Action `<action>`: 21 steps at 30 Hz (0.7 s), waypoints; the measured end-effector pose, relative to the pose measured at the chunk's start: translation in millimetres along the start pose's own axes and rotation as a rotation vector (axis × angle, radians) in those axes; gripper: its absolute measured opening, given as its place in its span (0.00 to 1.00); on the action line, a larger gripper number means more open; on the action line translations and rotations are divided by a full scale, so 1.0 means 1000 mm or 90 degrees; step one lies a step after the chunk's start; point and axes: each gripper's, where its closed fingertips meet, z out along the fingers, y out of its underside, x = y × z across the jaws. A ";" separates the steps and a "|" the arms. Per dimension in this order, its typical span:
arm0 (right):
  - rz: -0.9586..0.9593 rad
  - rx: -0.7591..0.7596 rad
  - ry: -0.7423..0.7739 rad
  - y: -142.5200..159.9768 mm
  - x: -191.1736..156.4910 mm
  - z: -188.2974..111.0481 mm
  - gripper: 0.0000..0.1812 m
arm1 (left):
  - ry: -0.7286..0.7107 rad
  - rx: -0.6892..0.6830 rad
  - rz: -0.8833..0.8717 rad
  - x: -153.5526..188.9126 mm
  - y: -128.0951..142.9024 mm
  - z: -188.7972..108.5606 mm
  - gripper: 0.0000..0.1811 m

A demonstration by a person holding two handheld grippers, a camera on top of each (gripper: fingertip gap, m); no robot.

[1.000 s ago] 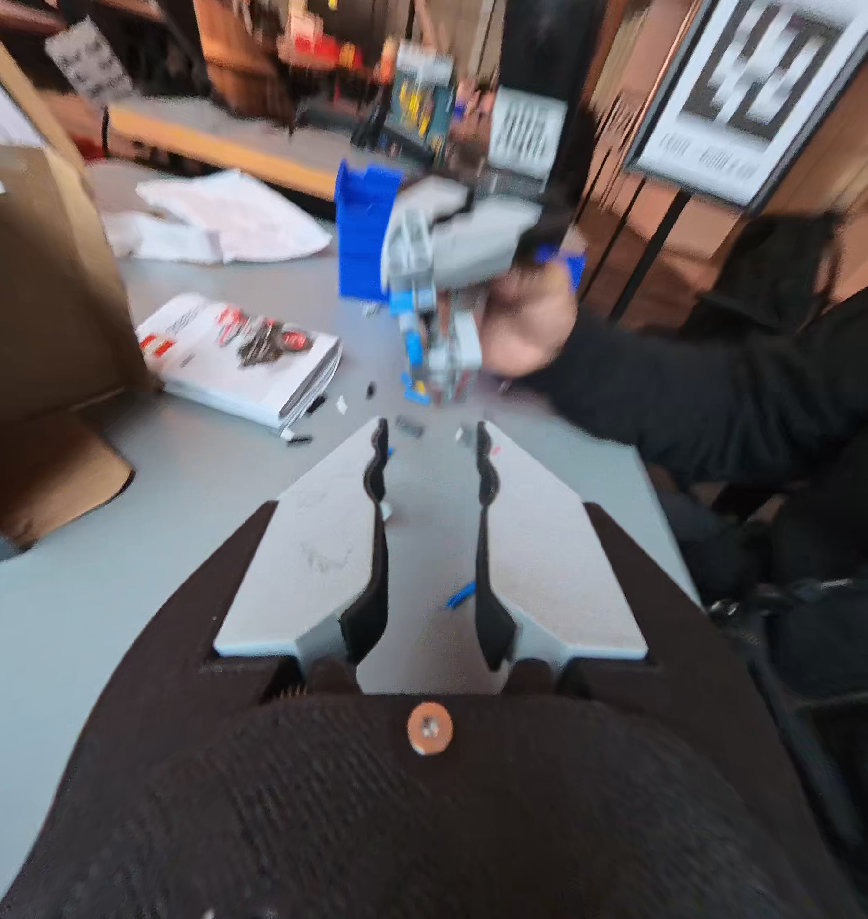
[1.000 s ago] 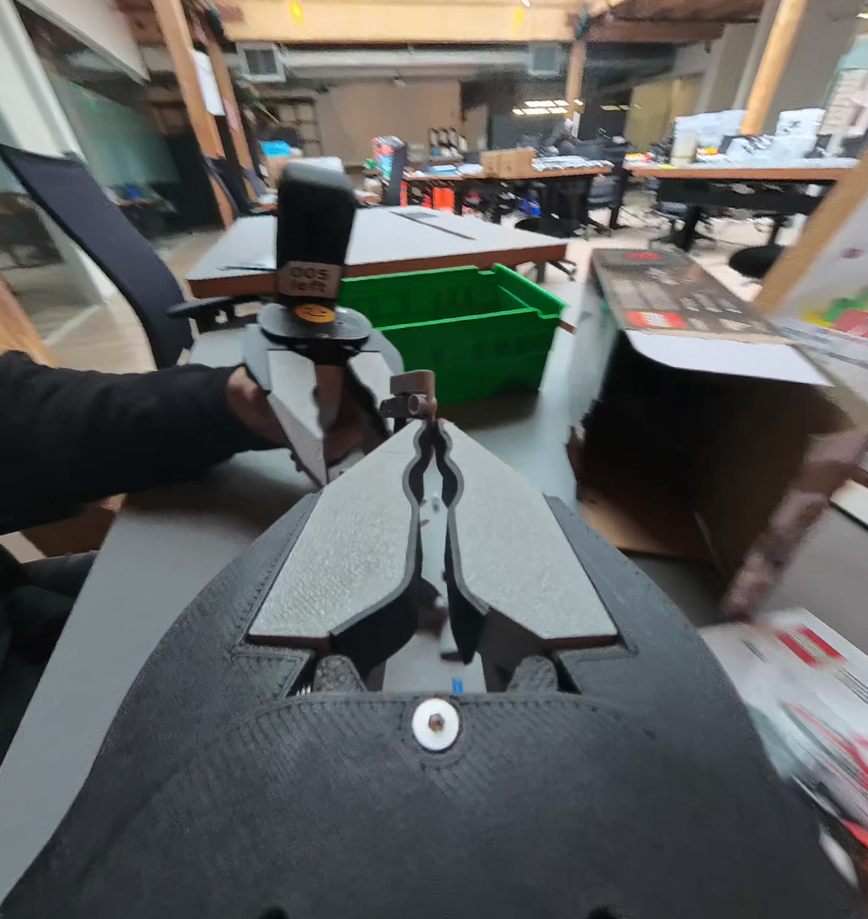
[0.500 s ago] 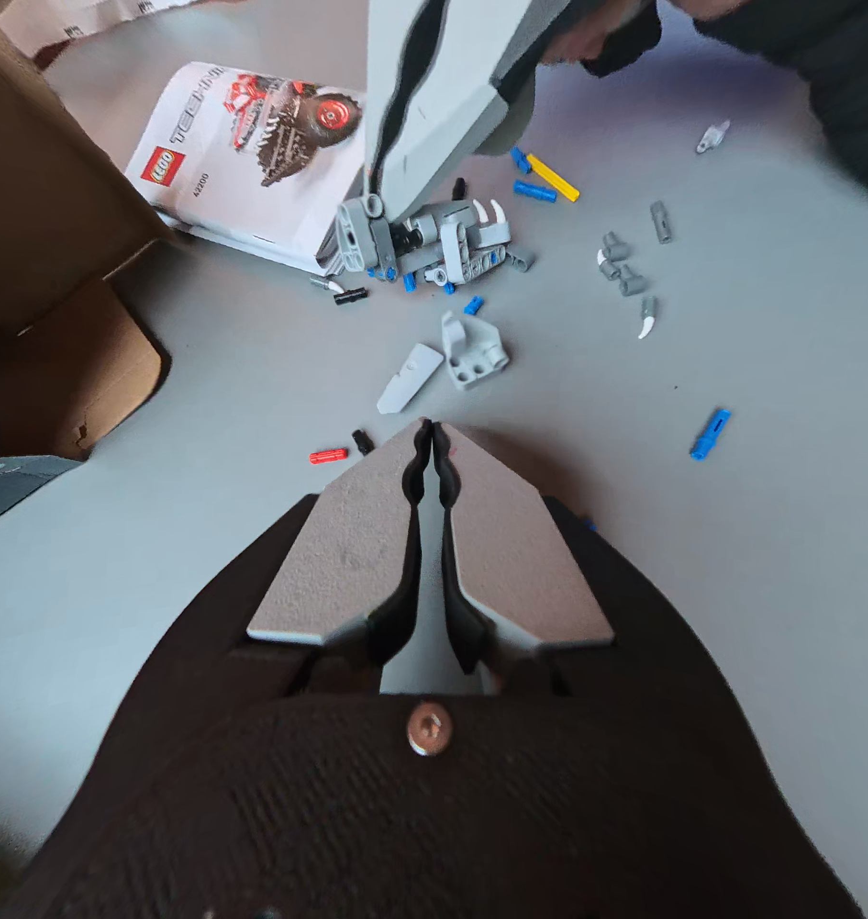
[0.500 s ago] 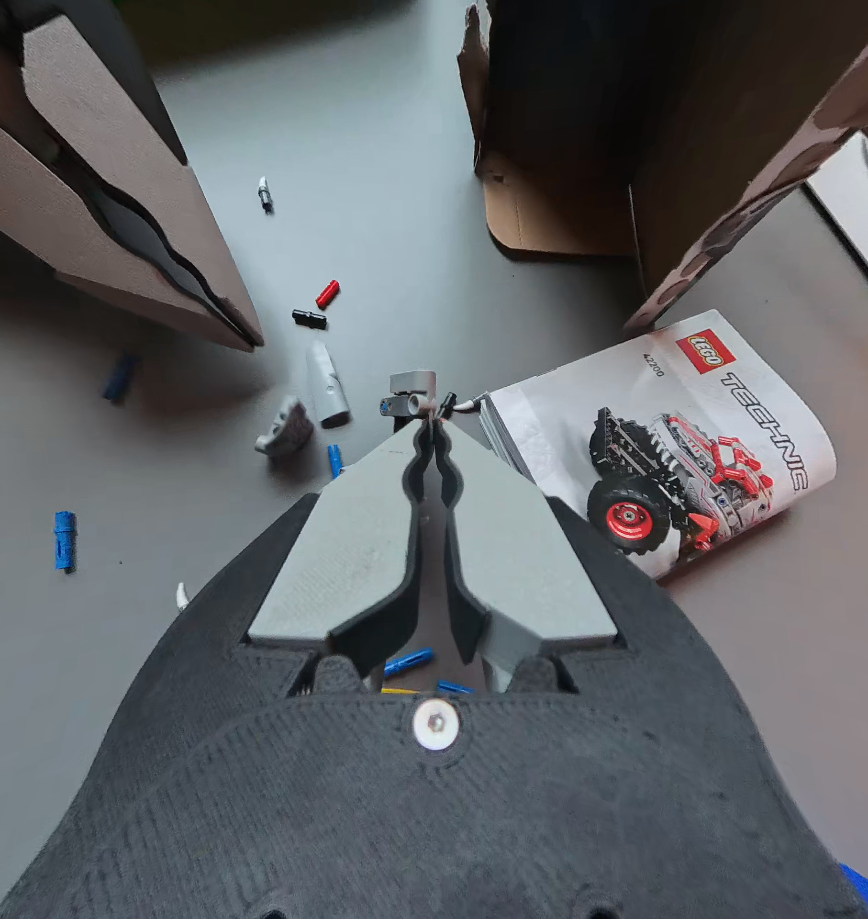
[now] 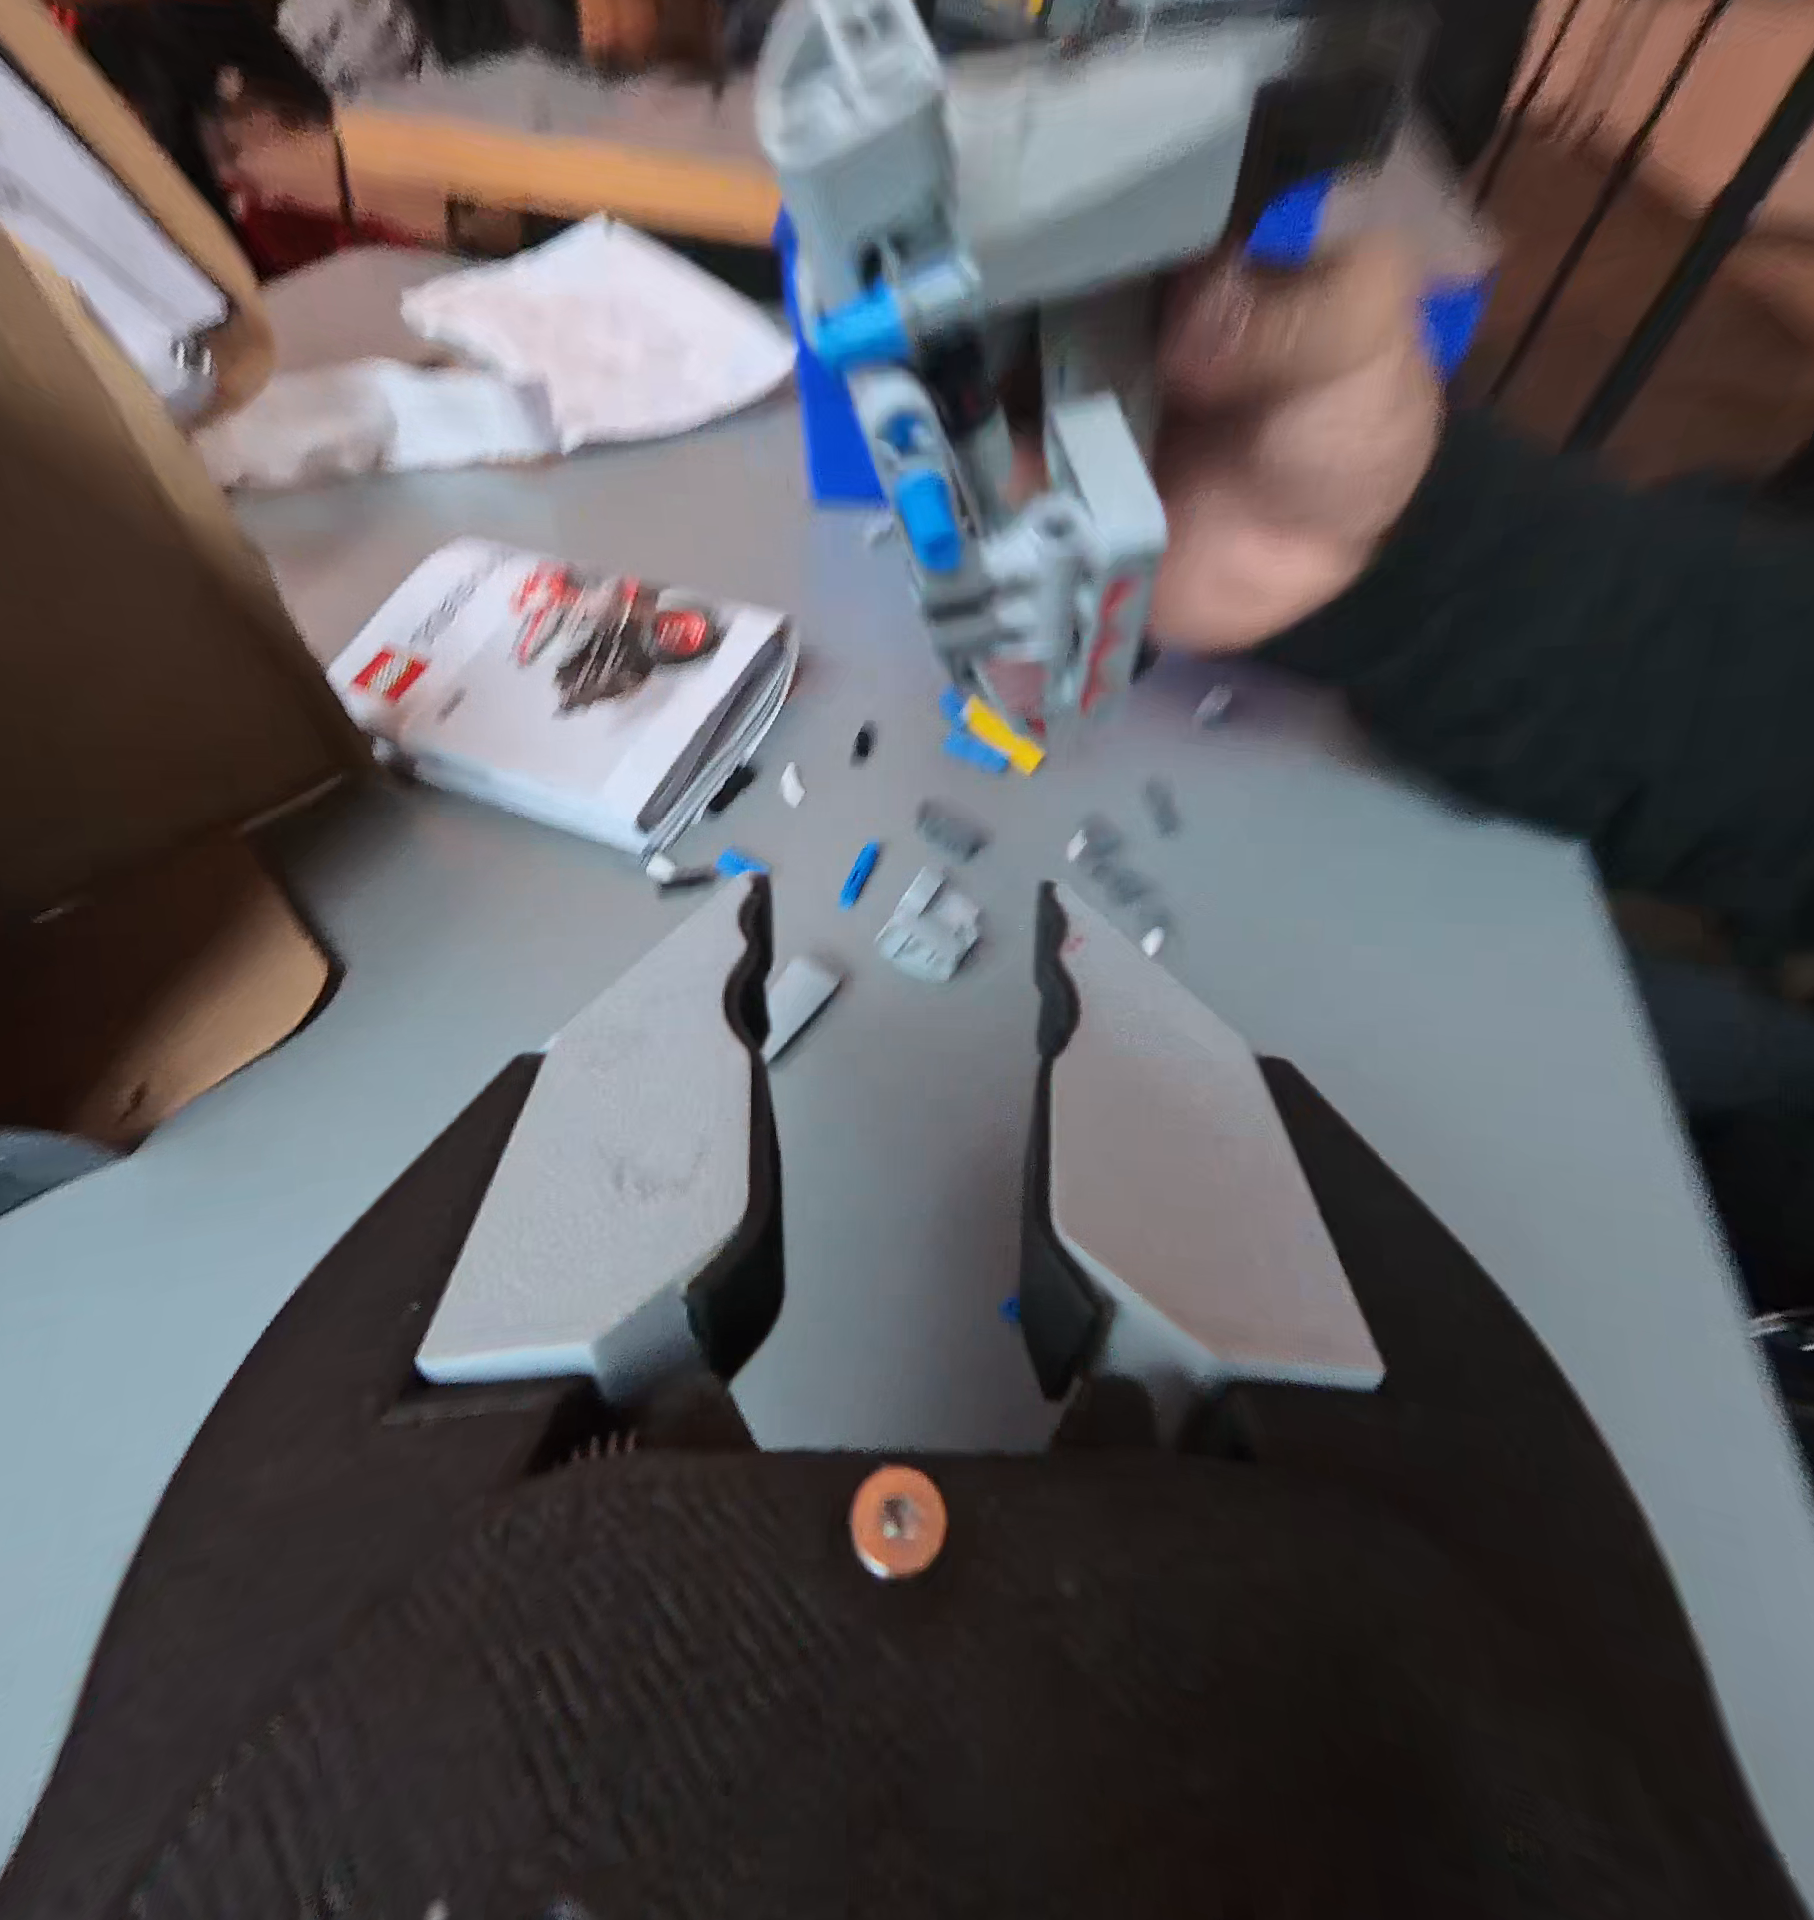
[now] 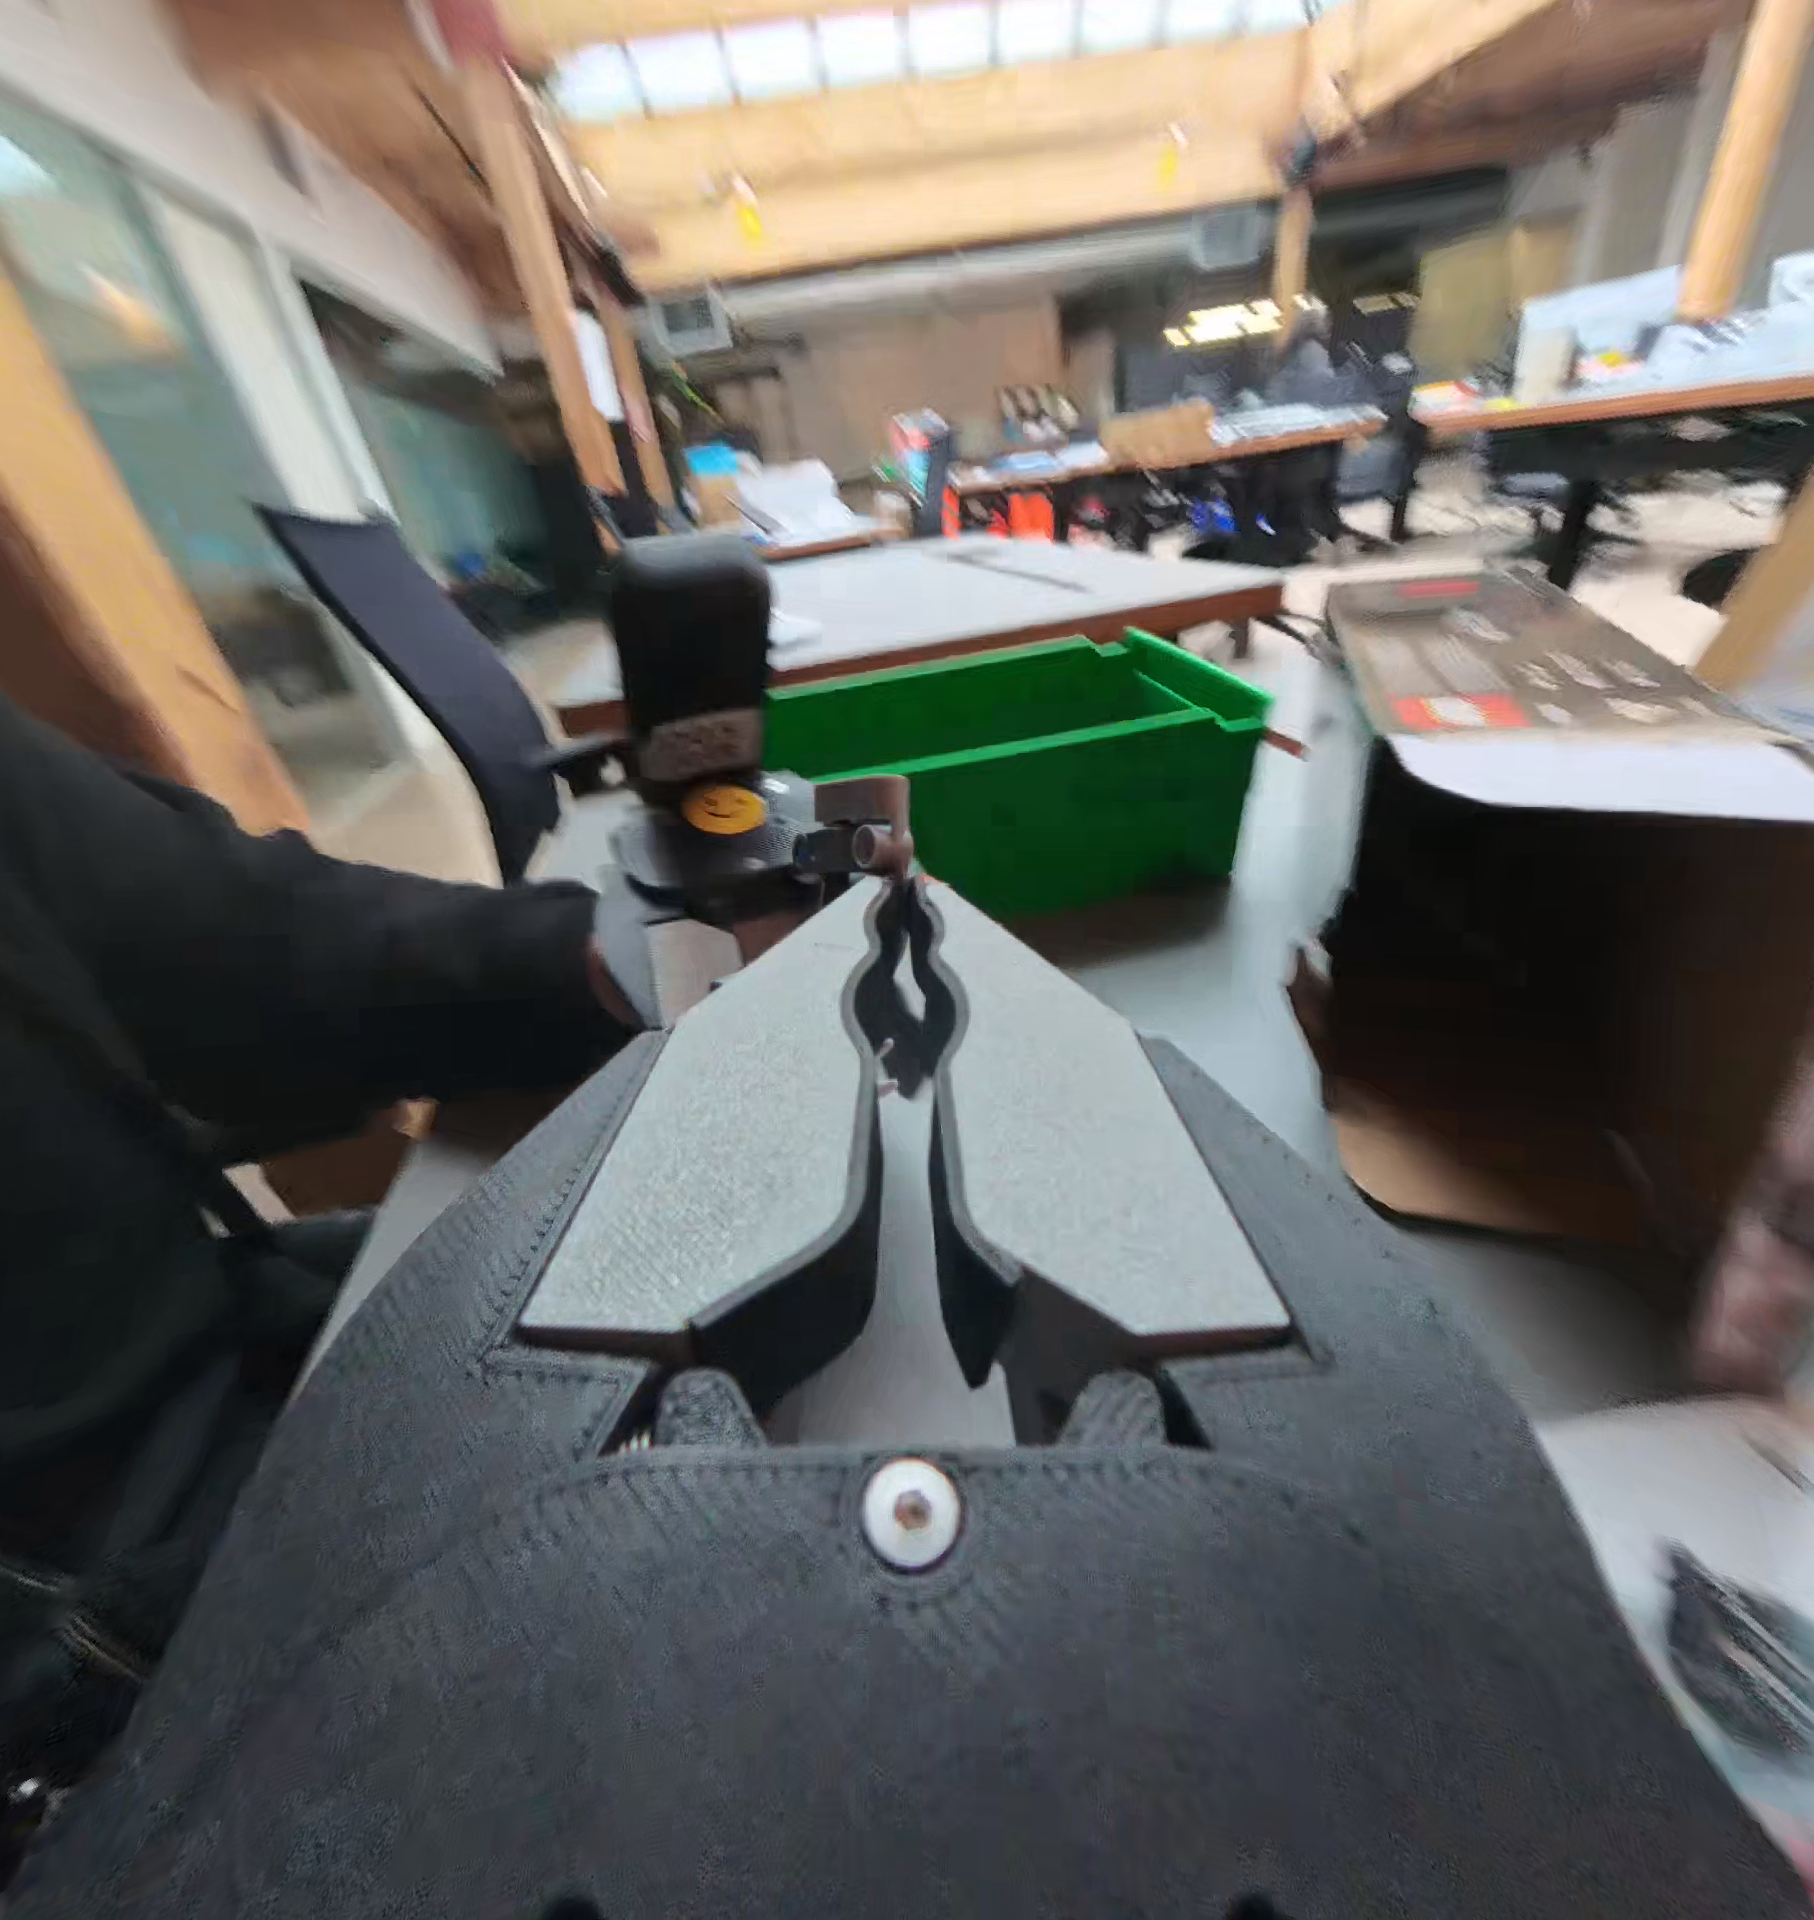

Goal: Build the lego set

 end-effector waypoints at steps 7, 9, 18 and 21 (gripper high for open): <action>-0.003 0.032 0.007 0.003 -0.007 0.016 0.00 | 0.196 0.193 -0.087 0.036 -0.052 -0.032 0.32; -0.019 0.037 0.006 0.005 -0.010 0.020 0.00 | 0.227 0.201 -0.123 0.038 -0.055 -0.035 0.36; -0.048 -0.032 0.039 0.024 -0.008 0.032 0.00 | 0.102 0.163 -0.112 0.007 -0.043 -0.036 0.15; -0.039 -0.034 0.060 0.024 -0.001 0.027 0.02 | 0.079 0.192 -0.152 -0.009 -0.042 -0.043 0.08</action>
